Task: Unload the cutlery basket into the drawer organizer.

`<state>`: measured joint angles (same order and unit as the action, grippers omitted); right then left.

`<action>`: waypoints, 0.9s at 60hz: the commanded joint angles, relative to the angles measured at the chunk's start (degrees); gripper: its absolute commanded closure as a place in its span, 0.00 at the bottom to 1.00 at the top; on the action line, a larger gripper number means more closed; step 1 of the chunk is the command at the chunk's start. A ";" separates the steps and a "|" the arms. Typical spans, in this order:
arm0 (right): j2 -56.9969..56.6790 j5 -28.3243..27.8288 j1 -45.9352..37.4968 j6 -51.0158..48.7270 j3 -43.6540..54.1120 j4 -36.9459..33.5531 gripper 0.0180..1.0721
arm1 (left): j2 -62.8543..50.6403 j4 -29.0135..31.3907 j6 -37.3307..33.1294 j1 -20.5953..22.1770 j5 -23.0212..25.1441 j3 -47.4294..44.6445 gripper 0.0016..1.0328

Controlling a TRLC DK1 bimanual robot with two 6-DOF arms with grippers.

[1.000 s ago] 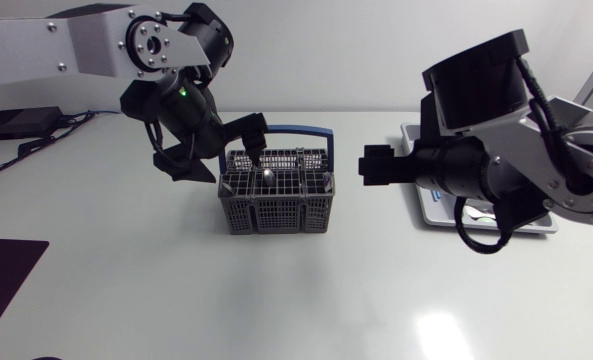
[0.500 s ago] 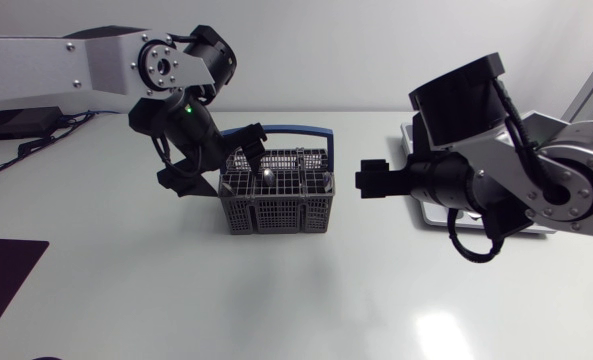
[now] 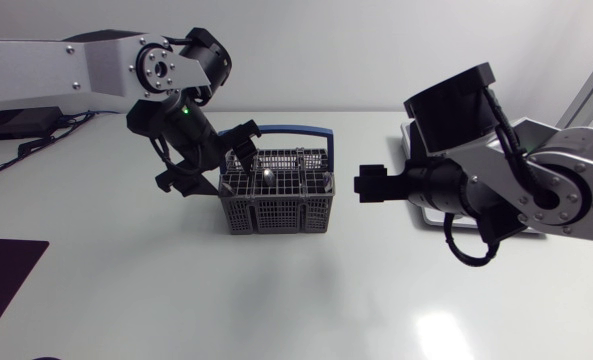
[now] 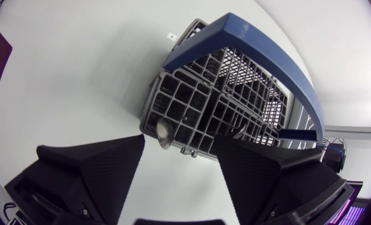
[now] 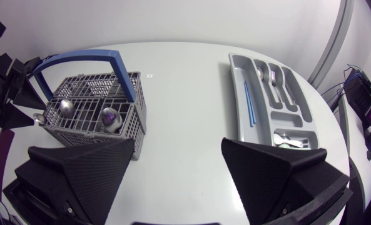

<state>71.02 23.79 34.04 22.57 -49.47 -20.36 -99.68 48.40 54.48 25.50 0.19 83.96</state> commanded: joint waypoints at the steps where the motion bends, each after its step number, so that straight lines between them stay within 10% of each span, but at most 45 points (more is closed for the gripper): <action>1: 0.96 -0.15 0.32 1.60 1.40 0.58 0.05 | -1.40 -0.33 2.47 -0.27 0.43 -1.43 0.47; 54: 1.05 -0.24 1.03 1.60 3.42 1.55 0.05 | -3.07 -2.96 2.91 -1.85 1.04 -3.54 0.96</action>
<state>71.22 23.66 34.57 22.59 -47.79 -19.31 -101.69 45.15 55.59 24.05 1.10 82.00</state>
